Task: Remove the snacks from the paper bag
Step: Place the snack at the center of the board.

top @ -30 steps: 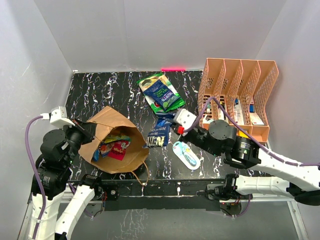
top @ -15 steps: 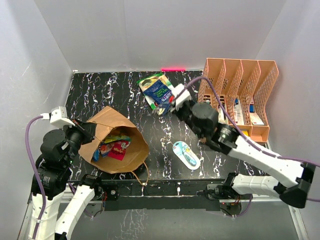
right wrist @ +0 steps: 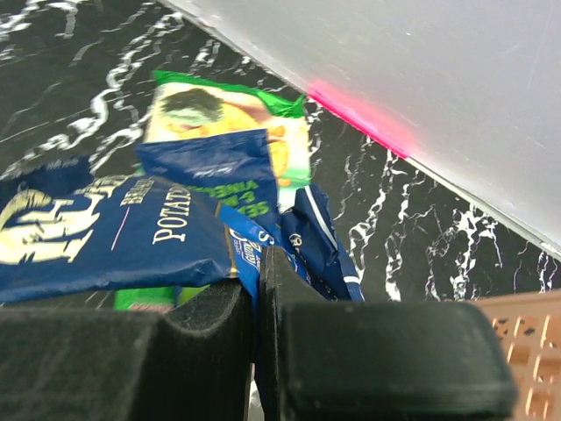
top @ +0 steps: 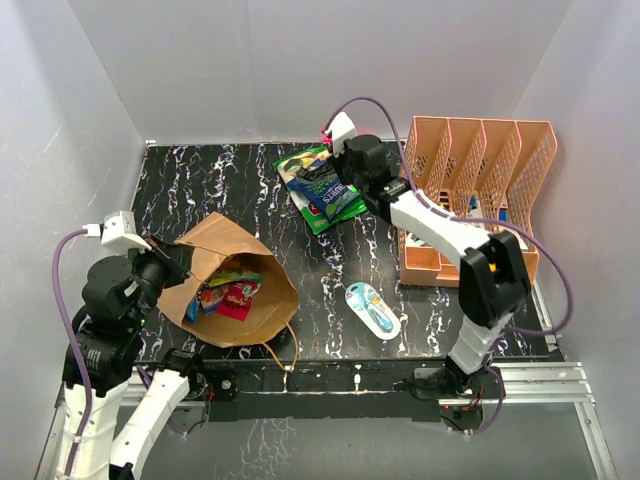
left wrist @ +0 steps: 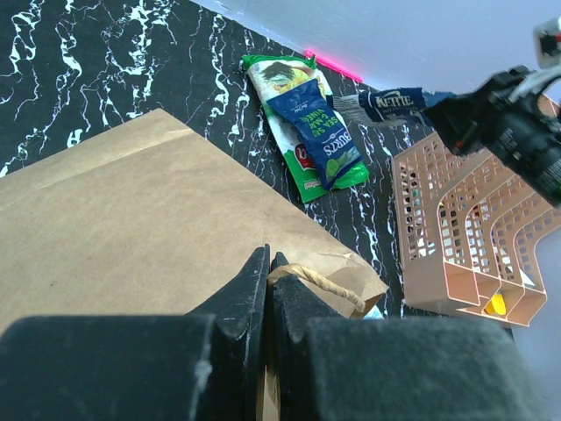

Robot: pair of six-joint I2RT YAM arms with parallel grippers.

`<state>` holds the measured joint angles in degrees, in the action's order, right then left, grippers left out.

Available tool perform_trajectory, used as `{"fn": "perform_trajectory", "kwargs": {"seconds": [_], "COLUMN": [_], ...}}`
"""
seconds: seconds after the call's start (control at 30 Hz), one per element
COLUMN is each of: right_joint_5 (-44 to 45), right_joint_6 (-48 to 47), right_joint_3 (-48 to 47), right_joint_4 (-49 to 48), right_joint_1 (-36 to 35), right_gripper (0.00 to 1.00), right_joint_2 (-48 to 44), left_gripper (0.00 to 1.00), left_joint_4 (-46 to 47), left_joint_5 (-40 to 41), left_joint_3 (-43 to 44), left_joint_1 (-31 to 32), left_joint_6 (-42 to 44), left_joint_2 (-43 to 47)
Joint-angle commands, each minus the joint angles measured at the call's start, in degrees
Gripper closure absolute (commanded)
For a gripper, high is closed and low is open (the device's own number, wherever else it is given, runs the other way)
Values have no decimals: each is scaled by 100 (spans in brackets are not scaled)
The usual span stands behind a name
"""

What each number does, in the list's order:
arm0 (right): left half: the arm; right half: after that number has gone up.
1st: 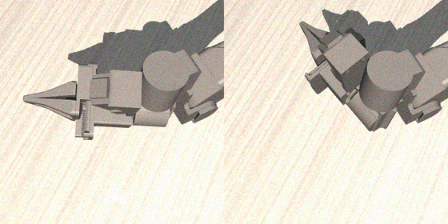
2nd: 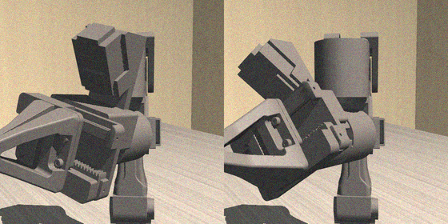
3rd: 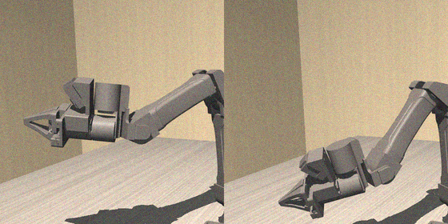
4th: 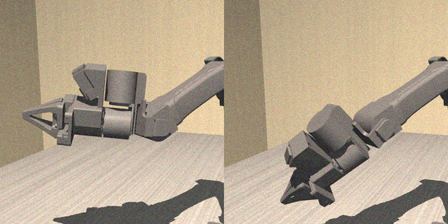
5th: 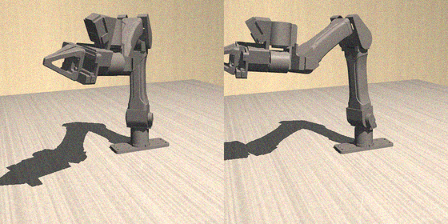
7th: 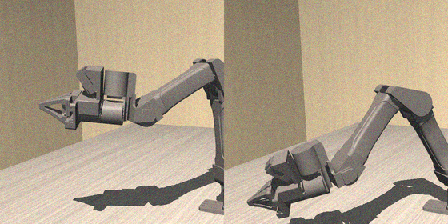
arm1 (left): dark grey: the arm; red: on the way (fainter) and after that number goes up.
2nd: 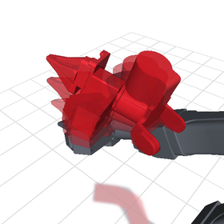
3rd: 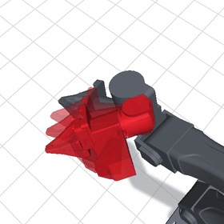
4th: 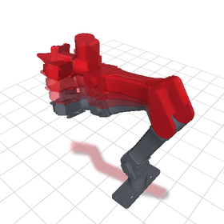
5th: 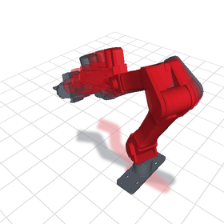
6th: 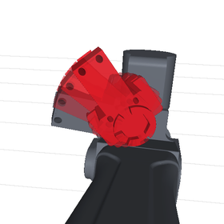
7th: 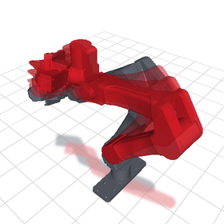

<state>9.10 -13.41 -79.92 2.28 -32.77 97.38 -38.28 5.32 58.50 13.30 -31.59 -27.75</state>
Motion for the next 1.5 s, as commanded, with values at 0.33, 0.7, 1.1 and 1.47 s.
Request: {"fn": "perform_trajectory", "kwargs": {"seconds": [0.33,0.7,1.1,1.47], "right_joint_5": [-538,-1197,-1567,-1992], "right_joint_6": [-207,-1676,-2214,-3102], "right_joint_3": [-2497,-1408,-241,313], "right_joint_4": [-899,-2605,-3448,-3128], "right_joint_1": [661,691,817,836], "right_gripper": [92,92,92,81], "right_joint_2": [2503,2820,2722,2604], "left_gripper": [100,100,100,100], "left_joint_4": [85,-4,-81,-85], "left_joint_5": [-71,-53,-67,-131], "left_joint_3": [288,388,434,425], "left_joint_1": [14,13,14,10], "left_joint_6": [31,32,-5,-60], "left_joint_2": [-269,-297,-220,-142]}}
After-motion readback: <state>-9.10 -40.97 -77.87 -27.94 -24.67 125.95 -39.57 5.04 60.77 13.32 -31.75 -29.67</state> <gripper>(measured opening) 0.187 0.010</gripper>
